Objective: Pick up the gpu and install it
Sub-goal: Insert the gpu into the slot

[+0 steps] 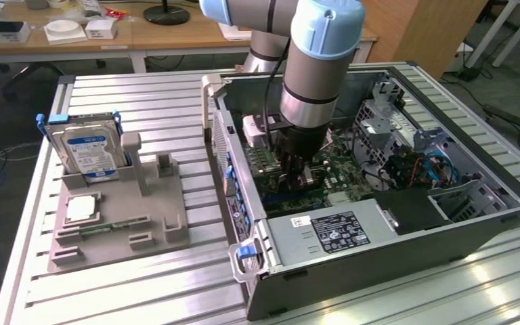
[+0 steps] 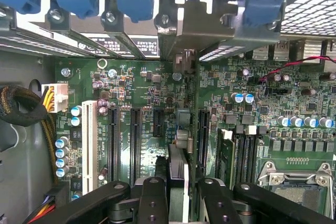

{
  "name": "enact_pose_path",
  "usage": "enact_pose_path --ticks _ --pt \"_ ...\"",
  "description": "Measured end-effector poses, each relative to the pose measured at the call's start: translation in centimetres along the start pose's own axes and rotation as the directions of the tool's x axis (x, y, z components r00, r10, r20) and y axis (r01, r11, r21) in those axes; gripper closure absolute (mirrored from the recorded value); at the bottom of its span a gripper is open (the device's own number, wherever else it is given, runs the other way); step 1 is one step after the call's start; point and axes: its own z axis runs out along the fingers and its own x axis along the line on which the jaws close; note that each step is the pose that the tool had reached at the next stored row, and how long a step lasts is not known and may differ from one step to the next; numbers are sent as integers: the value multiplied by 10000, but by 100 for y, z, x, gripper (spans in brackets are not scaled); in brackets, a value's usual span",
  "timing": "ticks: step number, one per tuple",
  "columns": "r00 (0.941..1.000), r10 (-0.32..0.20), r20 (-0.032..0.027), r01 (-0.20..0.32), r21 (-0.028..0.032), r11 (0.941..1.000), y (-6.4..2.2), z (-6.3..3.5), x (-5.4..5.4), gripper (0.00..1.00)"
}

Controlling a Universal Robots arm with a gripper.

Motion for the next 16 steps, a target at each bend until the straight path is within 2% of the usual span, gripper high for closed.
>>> enact_pose_path --ticks 16 --pt "10000 1 0 -1 -2 10000 9 8 0 73"
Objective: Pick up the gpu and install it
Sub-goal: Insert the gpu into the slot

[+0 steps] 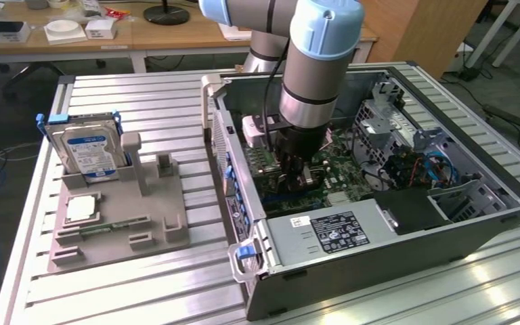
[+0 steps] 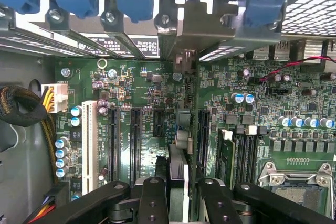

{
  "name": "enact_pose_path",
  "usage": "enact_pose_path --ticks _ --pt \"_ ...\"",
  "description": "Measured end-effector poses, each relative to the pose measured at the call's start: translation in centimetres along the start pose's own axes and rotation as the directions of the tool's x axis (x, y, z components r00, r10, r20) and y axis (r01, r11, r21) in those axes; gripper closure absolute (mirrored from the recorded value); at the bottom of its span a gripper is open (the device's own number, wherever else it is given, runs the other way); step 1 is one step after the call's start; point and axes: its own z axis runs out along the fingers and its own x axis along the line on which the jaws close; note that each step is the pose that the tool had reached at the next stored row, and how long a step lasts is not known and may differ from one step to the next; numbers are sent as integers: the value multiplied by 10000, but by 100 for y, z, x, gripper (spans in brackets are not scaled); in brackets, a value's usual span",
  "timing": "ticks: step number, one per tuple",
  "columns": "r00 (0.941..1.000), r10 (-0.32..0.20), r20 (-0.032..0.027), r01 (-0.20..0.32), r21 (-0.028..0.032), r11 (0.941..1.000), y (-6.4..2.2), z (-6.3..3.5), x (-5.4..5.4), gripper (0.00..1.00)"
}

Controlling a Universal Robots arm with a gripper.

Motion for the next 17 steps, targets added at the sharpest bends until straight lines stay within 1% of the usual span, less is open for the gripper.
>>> enact_pose_path --ticks 17 --pt "10000 0 0 0 1 10000 0 0 0 73"
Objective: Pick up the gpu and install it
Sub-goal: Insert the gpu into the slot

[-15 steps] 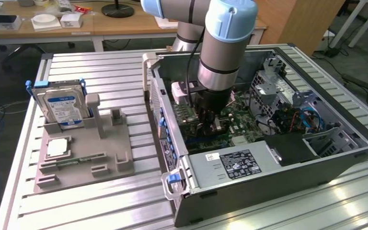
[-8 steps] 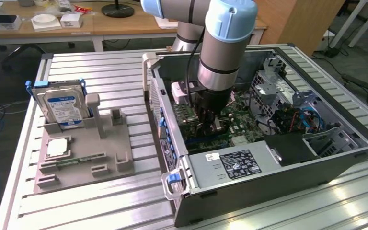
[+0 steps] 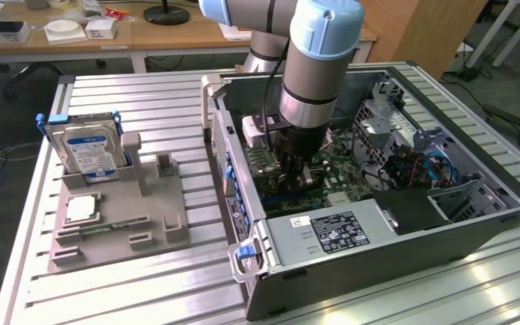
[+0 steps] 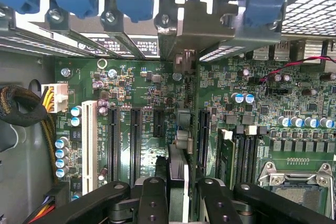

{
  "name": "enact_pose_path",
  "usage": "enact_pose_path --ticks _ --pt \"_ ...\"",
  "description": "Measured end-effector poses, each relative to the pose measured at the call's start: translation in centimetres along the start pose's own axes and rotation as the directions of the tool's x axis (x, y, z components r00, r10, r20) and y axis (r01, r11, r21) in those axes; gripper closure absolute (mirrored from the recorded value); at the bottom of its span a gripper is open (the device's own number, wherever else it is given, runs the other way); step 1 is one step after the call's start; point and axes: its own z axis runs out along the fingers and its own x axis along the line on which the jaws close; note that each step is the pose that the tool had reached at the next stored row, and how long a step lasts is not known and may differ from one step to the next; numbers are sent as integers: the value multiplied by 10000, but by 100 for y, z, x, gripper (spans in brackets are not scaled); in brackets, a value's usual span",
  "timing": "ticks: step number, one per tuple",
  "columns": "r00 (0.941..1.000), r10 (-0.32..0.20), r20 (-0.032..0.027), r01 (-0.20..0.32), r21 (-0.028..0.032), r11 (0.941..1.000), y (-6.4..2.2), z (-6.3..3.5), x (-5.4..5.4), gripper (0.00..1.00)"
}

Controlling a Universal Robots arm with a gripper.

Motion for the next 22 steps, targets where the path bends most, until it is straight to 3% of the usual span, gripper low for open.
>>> enact_pose_path --ticks 22 --pt "10000 0 1 0 -1 10000 -32 1 1 73"
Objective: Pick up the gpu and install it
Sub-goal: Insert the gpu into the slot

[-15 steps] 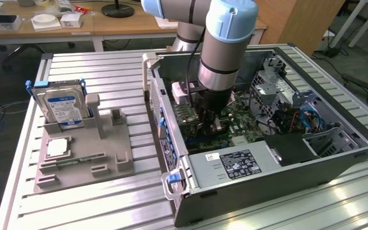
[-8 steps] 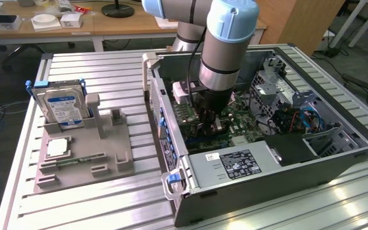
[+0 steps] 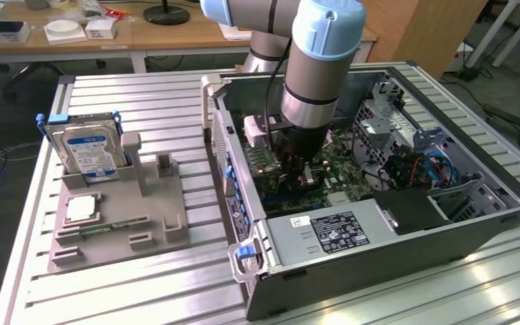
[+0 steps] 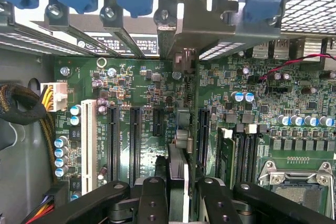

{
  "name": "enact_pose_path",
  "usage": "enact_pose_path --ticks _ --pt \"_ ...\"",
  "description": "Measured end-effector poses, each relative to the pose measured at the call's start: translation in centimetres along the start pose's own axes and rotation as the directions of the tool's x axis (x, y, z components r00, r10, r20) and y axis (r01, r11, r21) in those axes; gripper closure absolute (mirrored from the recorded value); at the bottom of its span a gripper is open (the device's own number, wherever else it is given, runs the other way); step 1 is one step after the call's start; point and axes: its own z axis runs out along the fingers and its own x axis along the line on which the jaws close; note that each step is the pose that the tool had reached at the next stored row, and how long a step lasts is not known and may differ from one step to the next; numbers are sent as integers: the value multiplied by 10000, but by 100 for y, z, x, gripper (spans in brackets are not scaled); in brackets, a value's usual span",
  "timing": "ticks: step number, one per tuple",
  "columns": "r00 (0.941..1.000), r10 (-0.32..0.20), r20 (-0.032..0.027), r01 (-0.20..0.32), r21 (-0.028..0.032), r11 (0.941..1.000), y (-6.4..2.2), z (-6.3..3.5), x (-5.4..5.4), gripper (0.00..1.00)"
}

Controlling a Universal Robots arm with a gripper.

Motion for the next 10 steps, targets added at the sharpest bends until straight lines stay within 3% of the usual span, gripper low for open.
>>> enact_pose_path --ticks 10 --pt "10000 -1 0 1 0 10000 1 43 1 73"
